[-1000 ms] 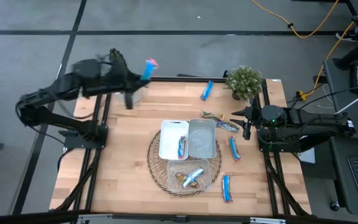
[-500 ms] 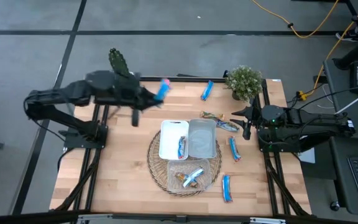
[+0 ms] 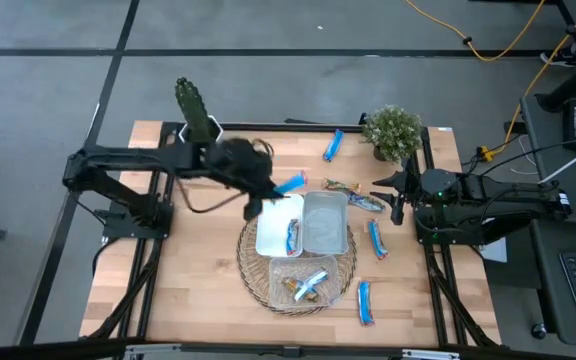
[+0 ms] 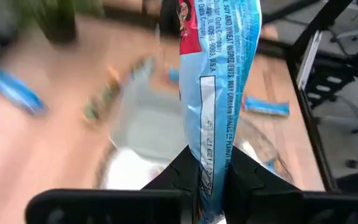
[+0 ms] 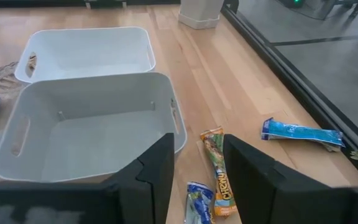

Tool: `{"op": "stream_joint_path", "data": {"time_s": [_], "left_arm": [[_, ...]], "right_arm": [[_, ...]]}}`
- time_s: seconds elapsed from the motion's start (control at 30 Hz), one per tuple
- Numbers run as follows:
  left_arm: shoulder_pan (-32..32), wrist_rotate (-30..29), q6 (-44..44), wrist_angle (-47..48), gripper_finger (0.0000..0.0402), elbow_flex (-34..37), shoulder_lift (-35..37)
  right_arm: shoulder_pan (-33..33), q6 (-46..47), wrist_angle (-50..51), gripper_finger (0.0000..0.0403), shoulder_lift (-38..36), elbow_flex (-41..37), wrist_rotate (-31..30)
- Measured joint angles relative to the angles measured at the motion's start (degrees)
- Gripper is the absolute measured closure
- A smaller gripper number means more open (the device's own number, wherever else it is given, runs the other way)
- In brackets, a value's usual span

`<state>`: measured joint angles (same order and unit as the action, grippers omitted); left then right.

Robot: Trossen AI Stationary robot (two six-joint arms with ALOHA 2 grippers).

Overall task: Pick and place Granola Bars by type
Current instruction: Put the red granola bar into the white bin

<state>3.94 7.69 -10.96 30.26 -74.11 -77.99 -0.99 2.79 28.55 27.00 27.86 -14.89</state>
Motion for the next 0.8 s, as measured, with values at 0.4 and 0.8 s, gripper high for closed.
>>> {"op": "stream_joint_path", "data": {"time_s": [0.4,0.8], "left_arm": [[-0.04,-0.43,-15.64,-15.16,0.0365,20.18,-0.61],[-1.38,2.92,-21.77,-16.65,0.0338,21.41,-3.56]], "right_arm": [[0.02,0.01,-0.49,0.0262,0.01,0.0,1.91],[0.02,-0.01,-0.87,0.0262,0.01,0.0,2.07]]}}
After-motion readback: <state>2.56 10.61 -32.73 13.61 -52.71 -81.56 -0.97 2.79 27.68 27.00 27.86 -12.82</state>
